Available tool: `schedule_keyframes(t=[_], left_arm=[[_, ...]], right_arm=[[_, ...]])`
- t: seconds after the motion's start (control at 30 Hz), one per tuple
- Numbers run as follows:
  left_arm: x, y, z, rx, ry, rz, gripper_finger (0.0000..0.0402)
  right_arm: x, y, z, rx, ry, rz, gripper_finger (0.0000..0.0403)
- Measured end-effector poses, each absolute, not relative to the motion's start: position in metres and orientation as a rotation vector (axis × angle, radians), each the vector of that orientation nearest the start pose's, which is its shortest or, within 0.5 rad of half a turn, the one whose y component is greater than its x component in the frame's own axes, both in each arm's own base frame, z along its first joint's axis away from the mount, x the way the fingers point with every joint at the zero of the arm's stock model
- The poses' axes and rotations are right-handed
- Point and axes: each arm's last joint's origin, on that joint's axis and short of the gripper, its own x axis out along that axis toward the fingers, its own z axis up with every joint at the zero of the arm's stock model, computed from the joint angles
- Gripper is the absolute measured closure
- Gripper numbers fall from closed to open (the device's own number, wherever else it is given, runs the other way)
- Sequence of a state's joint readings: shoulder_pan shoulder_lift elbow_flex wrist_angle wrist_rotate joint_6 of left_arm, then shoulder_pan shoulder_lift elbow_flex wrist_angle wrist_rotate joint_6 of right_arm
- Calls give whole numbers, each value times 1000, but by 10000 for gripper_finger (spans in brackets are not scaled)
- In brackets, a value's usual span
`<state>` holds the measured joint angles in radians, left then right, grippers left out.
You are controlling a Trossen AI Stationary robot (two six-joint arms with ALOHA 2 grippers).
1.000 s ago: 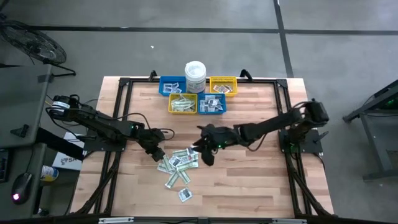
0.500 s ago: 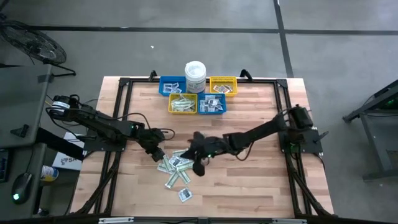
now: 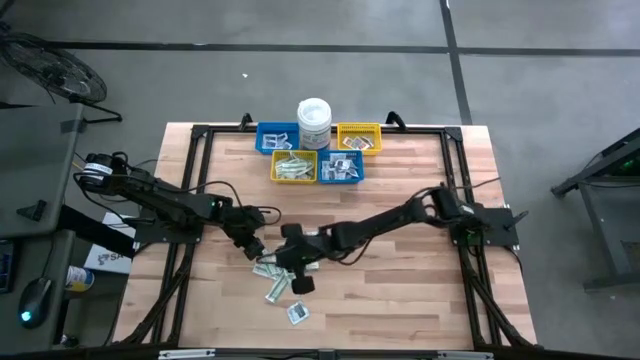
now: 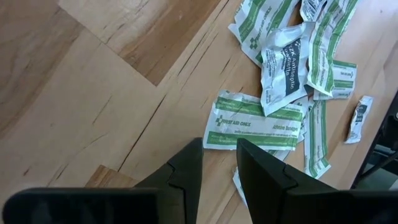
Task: Pick & Place First Aid Supplies
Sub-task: Put the green bandage pad into the left yellow bin
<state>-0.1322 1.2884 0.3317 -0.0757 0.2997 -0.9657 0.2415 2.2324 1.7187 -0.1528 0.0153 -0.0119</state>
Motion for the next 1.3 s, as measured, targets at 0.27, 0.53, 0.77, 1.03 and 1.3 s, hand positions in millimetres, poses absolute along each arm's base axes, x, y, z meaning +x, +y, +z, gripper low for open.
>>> schedule_keyframes(t=[0.27,0.53,0.77,1.03,1.3], left_arm=[[183,-33,109,-948,1149,138,298],[183,-33,110,-950,1149,136,298],[183,-33,110,-949,1150,137,298],[183,-33,110,-949,1149,138,298],[183,-33,110,-948,1149,139,298]], right_arm=[[497,139,149,-236,709,144,403],[500,140,138,-258,720,127,403],[503,143,138,-240,679,160,403],[503,144,135,-232,677,170,403],[505,141,133,-214,672,178,403]])
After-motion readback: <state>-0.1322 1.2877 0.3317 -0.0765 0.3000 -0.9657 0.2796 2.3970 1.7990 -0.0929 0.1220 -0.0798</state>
